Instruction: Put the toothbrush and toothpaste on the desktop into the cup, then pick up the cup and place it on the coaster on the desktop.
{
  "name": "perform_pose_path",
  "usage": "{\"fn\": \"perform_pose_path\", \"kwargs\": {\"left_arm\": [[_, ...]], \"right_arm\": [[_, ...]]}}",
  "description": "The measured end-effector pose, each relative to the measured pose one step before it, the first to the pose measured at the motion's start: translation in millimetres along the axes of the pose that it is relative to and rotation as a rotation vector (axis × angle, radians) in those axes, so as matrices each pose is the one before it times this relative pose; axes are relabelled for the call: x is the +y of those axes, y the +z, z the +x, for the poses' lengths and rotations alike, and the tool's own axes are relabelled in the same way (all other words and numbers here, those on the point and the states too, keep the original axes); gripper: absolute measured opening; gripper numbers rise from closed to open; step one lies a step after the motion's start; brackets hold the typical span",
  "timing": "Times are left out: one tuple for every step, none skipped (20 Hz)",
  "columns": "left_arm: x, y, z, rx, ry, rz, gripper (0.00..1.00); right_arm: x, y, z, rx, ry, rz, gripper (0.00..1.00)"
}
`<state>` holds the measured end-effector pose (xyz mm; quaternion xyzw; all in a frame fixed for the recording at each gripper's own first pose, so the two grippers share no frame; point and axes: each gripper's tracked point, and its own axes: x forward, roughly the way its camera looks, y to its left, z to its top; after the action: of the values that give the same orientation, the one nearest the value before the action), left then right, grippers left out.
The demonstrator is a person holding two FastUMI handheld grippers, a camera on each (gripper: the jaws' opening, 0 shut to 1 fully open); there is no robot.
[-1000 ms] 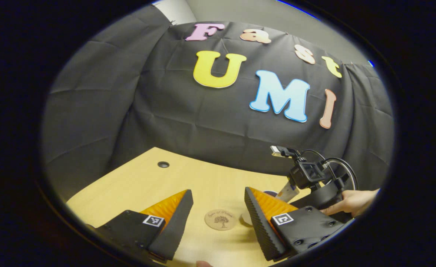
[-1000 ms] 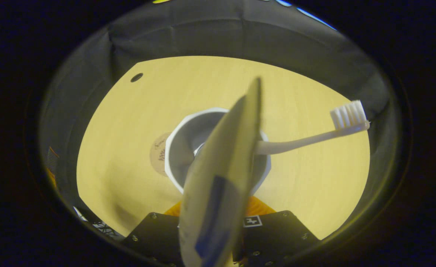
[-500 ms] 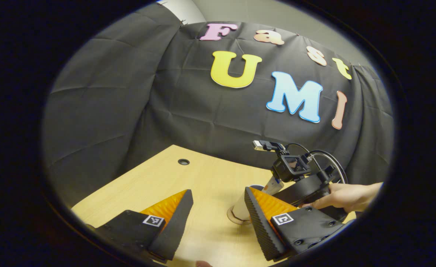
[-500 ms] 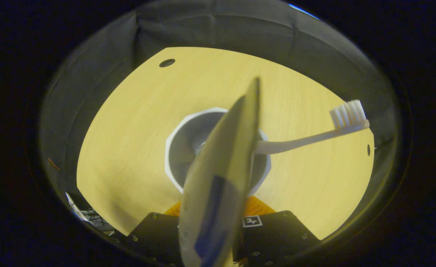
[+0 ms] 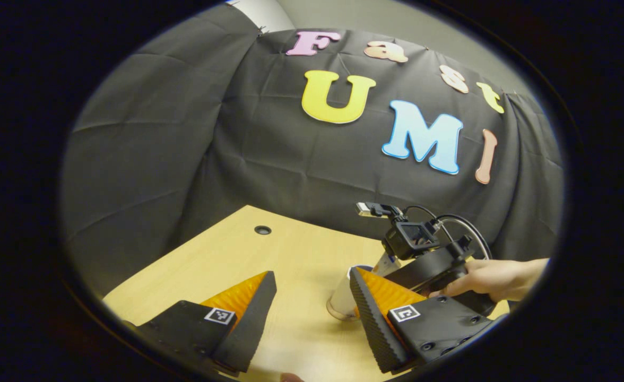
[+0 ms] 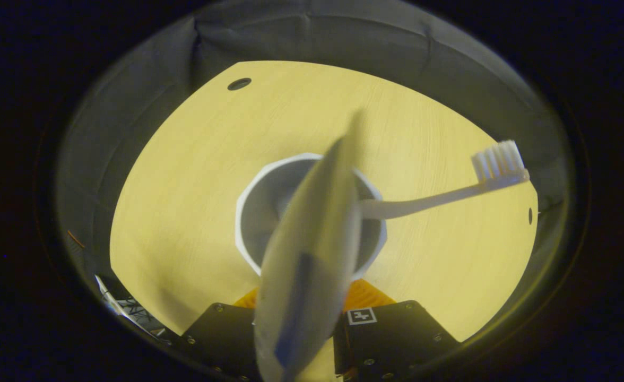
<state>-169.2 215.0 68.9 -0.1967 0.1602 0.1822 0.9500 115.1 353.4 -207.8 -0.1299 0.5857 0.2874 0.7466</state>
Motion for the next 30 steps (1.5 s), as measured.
{"fn": "perform_pose_path", "kwargs": {"left_arm": [[-0.9,-0.41,-0.22,0.00116,0.00084,-0.00256,0.9],[-0.7,-0.17,-0.89,0.00103,0.00184,-0.00376,0.89],[-0.72,1.15,0.4,-0.00096,-0.00005,-0.00154,0.89],[-2.6,0.91,2.13,-0.00127,0.00257,0.00453,0.89],[-2.53,2.39,0.65,-0.00236,-0.00033,0.00489,0.9],[-2.5,1.43,1.48,-0.00215,-0.00332,0.00254,0.9],[-2.58,2.33,-0.04,-0.00245,-0.00382,0.00406,0.9],[-6.98,5.44,3.23,-0.00491,-0.00764,0.00979,0.9],[-4.62,3.07,2.26,-0.00358,-0.00695,0.00816,0.9],[-5.24,2.23,1.35,-0.00349,-0.00687,0.01008,0.9],[-5.56,2.83,1.0,-0.00577,-0.01003,0.00792,0.9],[-8.66,3.78,0.15,-0.00335,-0.01238,0.01349,0.9],[-8.35,3.66,3.15,-0.00047,-0.01145,0.00844,0.9],[-5.68,2.37,1.74,-0.00174,-0.00972,0.003,0.9],[-11.91,8.8,1.93,-0.01609,-0.01546,0.00573,0.9],[-5.68,4.5,0.94,-0.00807,-0.00631,0.00306,0.9],[-5.29,4.45,-0.93,-0.00699,-0.00556,0.00336,0.9],[-13.92,9.88,-1.1,-0.02234,-0.01545,0.00621,0.9],[-8.27,4.17,-3.13,-0.00755,-0.00592,0.00398,0.9],[-7.31,4.5,-1.76,-0.00787,-0.00871,-0.0007,0.89],[-8.8,6.11,-2.65,-0.0077,-0.0049,0.00051,0.9],[-6.91,1.94,-2.79,-0.00497,-0.00316,0.00306,0.91],[-8.76,4.94,-5.85,-0.00955,-0.00349,0.00627,0.9],[-8.45,3.1,-7.81,-0.01293,-0.00326,0.00909,0.9],[-6.24,4.78,-4.89,-0.01277,-0.00108,0.00797,0.9],[-6.71,6.27,-5.76,-0.01281,-0.00318,0.00639,0.9],[-15.17,10.17,-16.04,-0.03124,-0.00879,0.01206,0.9],[-3.18,1.89,-7.15,-0.00688,-0.00261,0.00245,0.9],[-2.94,-0.62,-10.92,-0.00981,-0.00257,0.00013,0.89],[-0.75,2.58,-3.47,-0.00568,-0.00045,-0.00293,0.9]], "right_arm": [[-2.02,0.05,-4.14,-0.00701,0.00408,-0.00116,0.33],[1.29,1.87,-5.67,-0.02135,0.00891,-0.00102,0.33],[-1.95,0.65,-3.41,-0.00895,-0.00488,-0.00033,0.42],[-0.68,2.9,-8.24,-0.03098,0.00661,-0.00118,0.51],[0.42,3.01,-7.55,-0.02922,0.00406,0.00194,0.55],[-2.15,2.98,-7.45,-0.02038,-0.00724,0.00367,0.59],[-0.95,2.04,-9.38,-0.02777,0.00068,0.00641,0.65],[-1.27,0.46,-7.76,-0.02347,0.00417,0.0084,0.68],[-2.83,0.41,-7.0,-0.01342,-0.00085,0.00882,0.67],[-2.38,0.0,-7.6,-0.0159,0.00305,0.00835,0.67],[-1.11,-1.61,-7.56,-0.01475,0.00207,0.00886,0.68],[-4.17,-1.41,-10.01,-0.01937,0.00163,0.01648,0.68],[-6.05,-1.17,-12.41,-0.03037,-0.00242,0.02252,0.68],[-4.2,-1.65,-7.91,-0.02345,-0.00506,0.01426,0.67],[-10.04,-1.33,-18.96,-0.05005,-0.00135,0.01373,0.84],[-8.22,-0.76,-8.39,-0.02162,-0.01798,-0.00308,0.91],[-7.79,-1.01,-7.7,-0.02662,-0.01866,-0.00455,0.92],[-14.73,3.03,-17.82,-0.07468,-0.03226,0.00085,0.92],[-10.93,6.88,-13.47,-0.07101,-0.02558,0.00358,0.93],[-12.71,10.0,-13.14,-0.08802,-0.03466,-0.00956,0.93],[-10.74,7.65,-8.68,-0.0607,-0.02812,-0.01155,0.94],[-10.19,9.03,-8.39,-0.06015,-0.02332,-0.01148,0.93],[-7.72,8.86,-14.46,-0.09951,-0.02818,-0.01928,0.93],[-4.54,6.9,-8.1,-0.04783,-0.01006,-0.00552,0.93],[-2.08,6.47,-11.75,-0.05895,-0.00702,-0.00781,0.93],[-7.08,6.79,-8.4,-0.04164,-0.01199,-0.00885,0.93],[-20.27,13.34,-19.68,-0.09606,-0.03302,-0.02353,0.93],[-2.57,8.53,-3.48,-0.03869,-0.01393,-0.0097,0.92],[-6.36,7.37,-5.58,-0.03333,-0.01731,-0.01361,0.91],[-1.18,3.18,-5.07,-0.01847,-0.00345,-0.00809,0.9]]}}
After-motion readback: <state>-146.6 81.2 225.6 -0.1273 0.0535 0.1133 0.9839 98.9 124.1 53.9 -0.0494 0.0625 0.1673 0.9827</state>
